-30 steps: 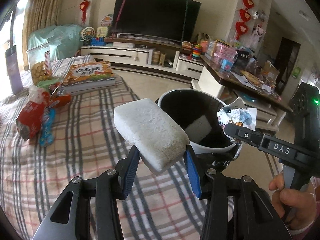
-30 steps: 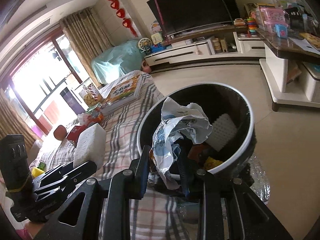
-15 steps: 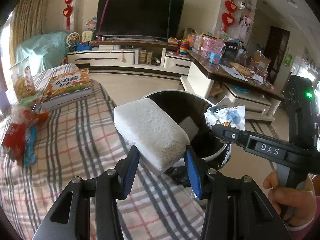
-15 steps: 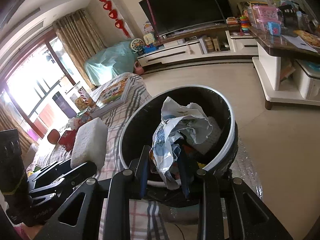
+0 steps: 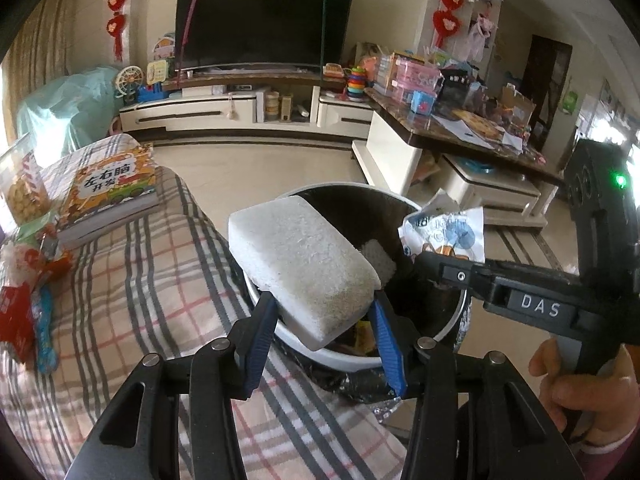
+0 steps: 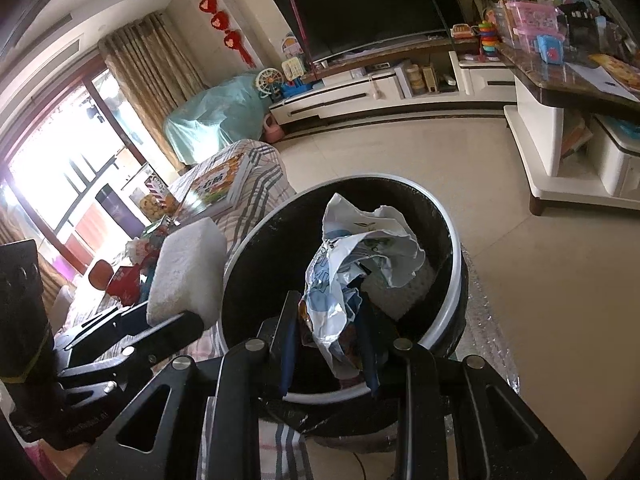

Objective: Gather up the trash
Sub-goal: 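Carry the foam block and foil wrapper over the bin opening with both tools, then open both tools over the bin to drop the foam block and foil wrapper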

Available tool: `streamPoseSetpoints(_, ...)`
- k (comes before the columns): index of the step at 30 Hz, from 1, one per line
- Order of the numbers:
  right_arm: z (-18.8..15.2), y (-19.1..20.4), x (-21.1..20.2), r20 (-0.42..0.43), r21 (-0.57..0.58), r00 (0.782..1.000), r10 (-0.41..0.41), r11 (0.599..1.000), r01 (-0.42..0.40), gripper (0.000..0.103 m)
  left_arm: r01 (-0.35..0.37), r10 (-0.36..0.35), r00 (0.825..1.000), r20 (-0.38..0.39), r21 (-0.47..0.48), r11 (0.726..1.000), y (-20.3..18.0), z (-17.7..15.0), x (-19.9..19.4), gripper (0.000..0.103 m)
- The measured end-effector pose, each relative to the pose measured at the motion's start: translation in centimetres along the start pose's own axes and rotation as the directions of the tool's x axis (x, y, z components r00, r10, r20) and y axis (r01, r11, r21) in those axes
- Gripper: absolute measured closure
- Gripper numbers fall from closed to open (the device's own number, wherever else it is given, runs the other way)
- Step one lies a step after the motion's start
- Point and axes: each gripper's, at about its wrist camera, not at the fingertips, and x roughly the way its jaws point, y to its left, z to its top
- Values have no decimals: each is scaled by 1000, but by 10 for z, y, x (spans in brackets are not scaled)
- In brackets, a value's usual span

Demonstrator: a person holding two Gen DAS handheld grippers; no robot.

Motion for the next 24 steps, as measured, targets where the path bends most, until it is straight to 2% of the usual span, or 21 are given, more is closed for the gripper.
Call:
streamPoseSetpoints(12, 10, -8, 12, -24, 9, 1000, -4, 1000, 4, 73, 23, -23, 999, -45, 6, 1000, -4, 14, 23, 54)
streamPoseSetpoints(16, 13, -6, 14, -27, 5, 1000, -8, 1000, 8, 72, 19, -19, 998, -53, 3, 1000, -7, 16, 27, 49)
streamPoseSetpoints(18, 14, -6, 15, -28, 10, 1000, -15, 1000, 15, 68, 12, -12, 999, -50, -2, 1000, -7, 16, 27, 48)
streamPoseSetpoints(22, 15, -9, 15, -24, 28, 1000, -16, 999, 17, 50, 6, -6, 999, -42, -2, 1000, -9, 14, 22, 39)
streamPoseSetpoints(24, 14, -8, 12, -14, 28, 1000, -20, 999, 20, 47, 3, -4, 999, -32, -4, 1000, -8, 12, 18, 35)
